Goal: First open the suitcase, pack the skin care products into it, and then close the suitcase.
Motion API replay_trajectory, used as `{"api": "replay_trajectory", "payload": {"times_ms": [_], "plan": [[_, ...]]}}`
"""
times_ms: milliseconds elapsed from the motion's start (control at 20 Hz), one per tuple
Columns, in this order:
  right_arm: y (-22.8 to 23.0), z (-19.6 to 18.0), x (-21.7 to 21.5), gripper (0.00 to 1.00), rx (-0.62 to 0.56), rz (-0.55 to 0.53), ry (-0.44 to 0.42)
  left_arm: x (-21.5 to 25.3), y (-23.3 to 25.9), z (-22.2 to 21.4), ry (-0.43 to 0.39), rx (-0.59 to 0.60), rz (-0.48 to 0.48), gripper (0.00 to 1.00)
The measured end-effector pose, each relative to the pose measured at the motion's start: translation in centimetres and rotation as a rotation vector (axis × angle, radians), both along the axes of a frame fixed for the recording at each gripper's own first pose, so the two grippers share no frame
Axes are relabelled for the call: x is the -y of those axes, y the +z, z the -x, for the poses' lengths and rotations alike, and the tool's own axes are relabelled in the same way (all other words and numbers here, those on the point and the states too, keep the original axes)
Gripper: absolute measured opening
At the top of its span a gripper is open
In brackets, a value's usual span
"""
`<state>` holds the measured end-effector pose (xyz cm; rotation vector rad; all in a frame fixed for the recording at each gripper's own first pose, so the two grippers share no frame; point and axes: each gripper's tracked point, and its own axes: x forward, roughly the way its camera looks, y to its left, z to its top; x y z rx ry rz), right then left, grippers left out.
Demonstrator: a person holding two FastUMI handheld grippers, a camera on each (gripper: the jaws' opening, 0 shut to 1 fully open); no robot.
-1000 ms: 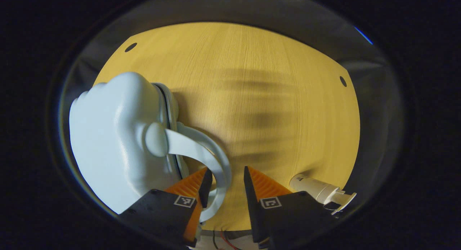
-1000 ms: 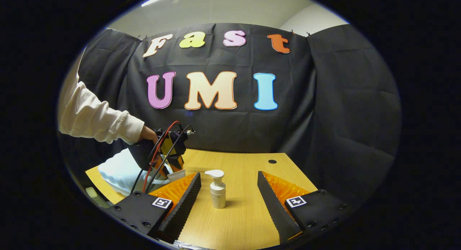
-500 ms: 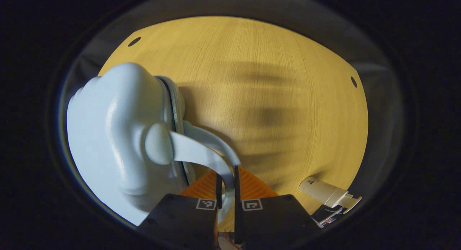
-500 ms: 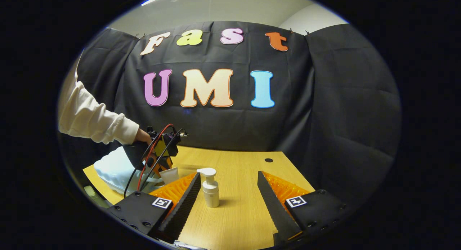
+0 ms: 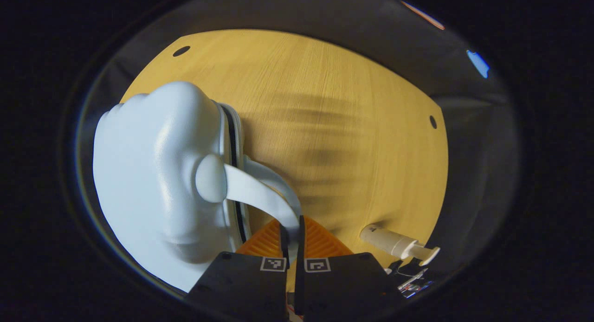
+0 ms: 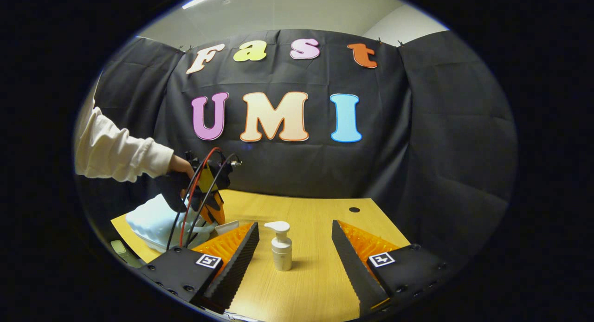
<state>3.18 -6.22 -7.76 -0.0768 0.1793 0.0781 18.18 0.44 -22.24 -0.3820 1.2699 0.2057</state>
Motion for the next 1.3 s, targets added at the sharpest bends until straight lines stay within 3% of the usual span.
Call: {"api": "replay_trajectory", "payload": {"times_ms": [400,750,1050,1300], "plan": [[1.9,-0.2,-2.4,0.99,0.057,-0.038,0.030,-2.6,10.5,2.9,-0.005,0.134,0.083,0.00],[4.1,0.1,-4.8,0.99,0.110,-0.021,0.045,-10.8,19.3,8.6,0.035,0.260,0.090,0.00],[5.0,0.8,-6.9,0.99,0.143,-0.001,0.043,-20.3,22.2,13.4,0.072,0.298,-0.007,0.00],[4.9,1.4,-8.8,0.99,0.136,0.020,0.037,-26.4,21.7,16.0,0.114,0.335,-0.027,0.00]]}}
